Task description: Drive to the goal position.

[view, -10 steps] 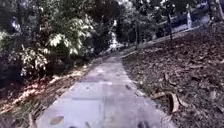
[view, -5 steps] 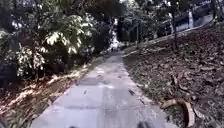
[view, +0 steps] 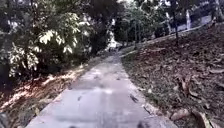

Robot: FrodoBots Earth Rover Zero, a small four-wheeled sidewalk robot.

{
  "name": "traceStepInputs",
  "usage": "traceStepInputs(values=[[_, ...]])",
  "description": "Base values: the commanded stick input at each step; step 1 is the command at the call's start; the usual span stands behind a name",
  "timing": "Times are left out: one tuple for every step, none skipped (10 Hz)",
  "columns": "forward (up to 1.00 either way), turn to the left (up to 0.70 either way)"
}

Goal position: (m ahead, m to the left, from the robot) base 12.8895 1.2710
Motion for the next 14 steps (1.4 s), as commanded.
traceStepInputs(values=[[0.5,0.0],[0.5,0.0],[0.5,0.0],[0.5,0.0],[0.5,0.0],[0.5,0.0],[0.5,0.0],[0.5,0.0],[0.5,0.0],[0.5,0.0],[0.5,0.0],[0.5,0.0],[0.5,0.0],[0.5,0.0]])
